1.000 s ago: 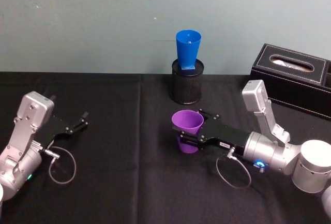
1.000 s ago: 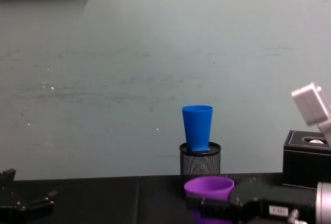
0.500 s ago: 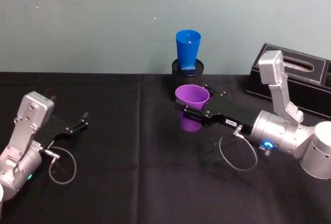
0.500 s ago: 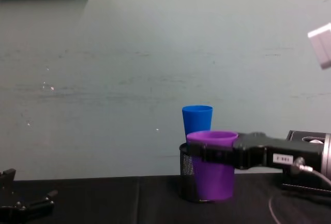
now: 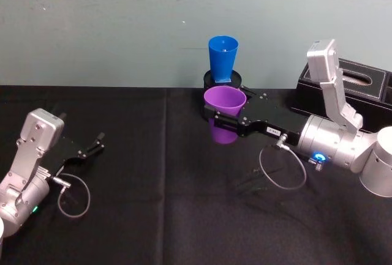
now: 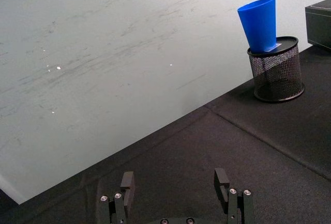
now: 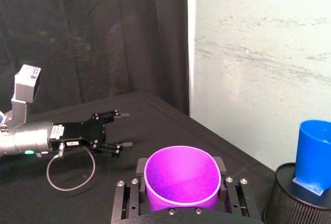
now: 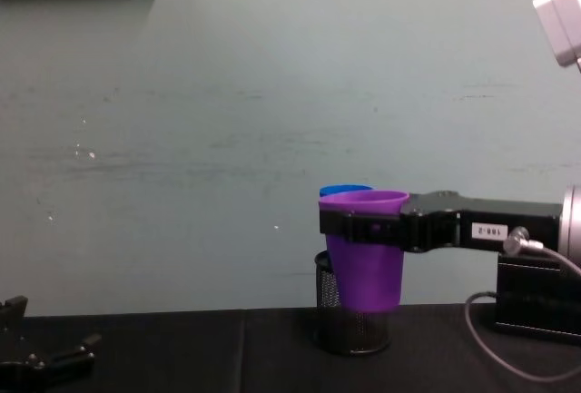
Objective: Pick up one cup with a gripper and tap it against the other cup.
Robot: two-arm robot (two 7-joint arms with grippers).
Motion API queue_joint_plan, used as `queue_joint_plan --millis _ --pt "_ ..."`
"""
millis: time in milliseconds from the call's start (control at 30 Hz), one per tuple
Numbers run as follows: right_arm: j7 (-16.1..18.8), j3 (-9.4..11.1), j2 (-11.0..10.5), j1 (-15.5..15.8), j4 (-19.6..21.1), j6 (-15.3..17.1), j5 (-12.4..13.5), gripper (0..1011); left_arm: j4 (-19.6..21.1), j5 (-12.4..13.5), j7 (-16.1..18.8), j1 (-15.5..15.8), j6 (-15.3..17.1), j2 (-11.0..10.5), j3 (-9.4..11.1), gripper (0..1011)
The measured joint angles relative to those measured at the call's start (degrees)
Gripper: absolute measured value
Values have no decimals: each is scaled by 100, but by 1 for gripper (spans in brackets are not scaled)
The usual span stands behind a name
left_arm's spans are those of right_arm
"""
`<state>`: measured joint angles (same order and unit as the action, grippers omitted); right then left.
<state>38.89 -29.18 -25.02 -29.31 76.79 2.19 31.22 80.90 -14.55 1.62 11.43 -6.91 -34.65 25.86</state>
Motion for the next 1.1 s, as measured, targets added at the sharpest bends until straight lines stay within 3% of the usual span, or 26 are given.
queue_joint_plan --millis 567,1100 --pt "-139 -135 -157 -137 284 180 93 748 0 0 0 0 0 0 0 1011" --pt "-137 -126 -148 -132 273 173 88 748 0 0 0 0 0 0 0 1011"
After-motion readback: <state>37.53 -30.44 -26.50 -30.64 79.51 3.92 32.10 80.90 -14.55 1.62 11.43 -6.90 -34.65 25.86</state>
